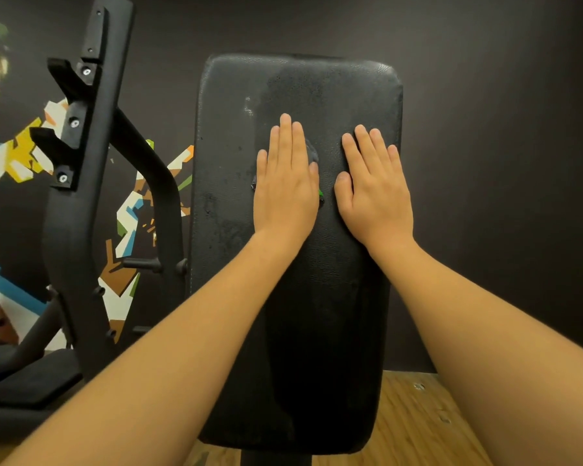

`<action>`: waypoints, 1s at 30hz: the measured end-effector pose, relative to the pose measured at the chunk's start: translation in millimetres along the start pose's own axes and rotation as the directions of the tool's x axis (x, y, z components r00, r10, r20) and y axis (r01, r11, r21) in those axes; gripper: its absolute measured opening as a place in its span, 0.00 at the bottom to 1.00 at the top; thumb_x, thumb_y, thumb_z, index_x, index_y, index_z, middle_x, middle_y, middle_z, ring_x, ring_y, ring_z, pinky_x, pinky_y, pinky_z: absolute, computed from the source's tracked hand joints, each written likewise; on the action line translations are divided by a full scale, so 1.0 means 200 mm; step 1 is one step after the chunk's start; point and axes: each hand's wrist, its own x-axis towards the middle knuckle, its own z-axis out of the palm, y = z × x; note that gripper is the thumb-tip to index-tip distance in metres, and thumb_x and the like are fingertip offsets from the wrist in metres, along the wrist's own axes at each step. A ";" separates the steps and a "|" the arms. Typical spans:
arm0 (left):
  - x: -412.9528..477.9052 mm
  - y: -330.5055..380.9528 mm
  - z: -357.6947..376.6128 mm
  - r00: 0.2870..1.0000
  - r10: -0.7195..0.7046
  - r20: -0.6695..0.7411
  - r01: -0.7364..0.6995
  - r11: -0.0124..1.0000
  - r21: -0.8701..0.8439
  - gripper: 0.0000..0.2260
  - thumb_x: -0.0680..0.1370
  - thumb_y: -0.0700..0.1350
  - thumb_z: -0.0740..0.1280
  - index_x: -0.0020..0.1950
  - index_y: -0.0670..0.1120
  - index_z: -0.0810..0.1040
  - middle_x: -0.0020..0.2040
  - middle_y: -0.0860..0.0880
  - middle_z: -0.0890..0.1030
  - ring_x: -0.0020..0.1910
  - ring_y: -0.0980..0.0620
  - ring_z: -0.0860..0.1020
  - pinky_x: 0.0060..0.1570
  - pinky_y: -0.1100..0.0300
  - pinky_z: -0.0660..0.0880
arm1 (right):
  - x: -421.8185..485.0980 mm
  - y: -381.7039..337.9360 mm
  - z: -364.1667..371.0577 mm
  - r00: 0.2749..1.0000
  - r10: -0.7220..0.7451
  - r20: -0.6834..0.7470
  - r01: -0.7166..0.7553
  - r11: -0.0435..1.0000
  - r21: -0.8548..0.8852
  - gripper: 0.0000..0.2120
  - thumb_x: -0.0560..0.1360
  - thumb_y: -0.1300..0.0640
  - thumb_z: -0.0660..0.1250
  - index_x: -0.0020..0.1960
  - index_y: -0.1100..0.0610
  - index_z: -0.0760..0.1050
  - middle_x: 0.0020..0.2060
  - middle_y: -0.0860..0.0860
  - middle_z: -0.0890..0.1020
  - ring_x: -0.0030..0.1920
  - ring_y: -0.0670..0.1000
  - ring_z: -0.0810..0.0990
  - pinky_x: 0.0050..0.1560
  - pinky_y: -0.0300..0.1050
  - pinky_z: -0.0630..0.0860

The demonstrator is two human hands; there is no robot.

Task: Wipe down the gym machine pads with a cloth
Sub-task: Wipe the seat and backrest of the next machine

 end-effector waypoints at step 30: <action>-0.66 0.02 0.05 0.997 0.032 0.072 -0.027 0.998 -0.063 0.27 0.87 0.49 0.47 0.83 0.40 0.46 0.83 0.41 0.46 0.82 0.44 0.48 0.79 0.48 0.54 | 0.00 -0.01 -0.03 0.998 0.017 0.057 -0.017 1.000 -0.003 0.27 0.83 0.53 0.52 0.80 0.59 0.63 0.80 0.57 0.64 0.81 0.58 0.58 0.81 0.56 0.52</action>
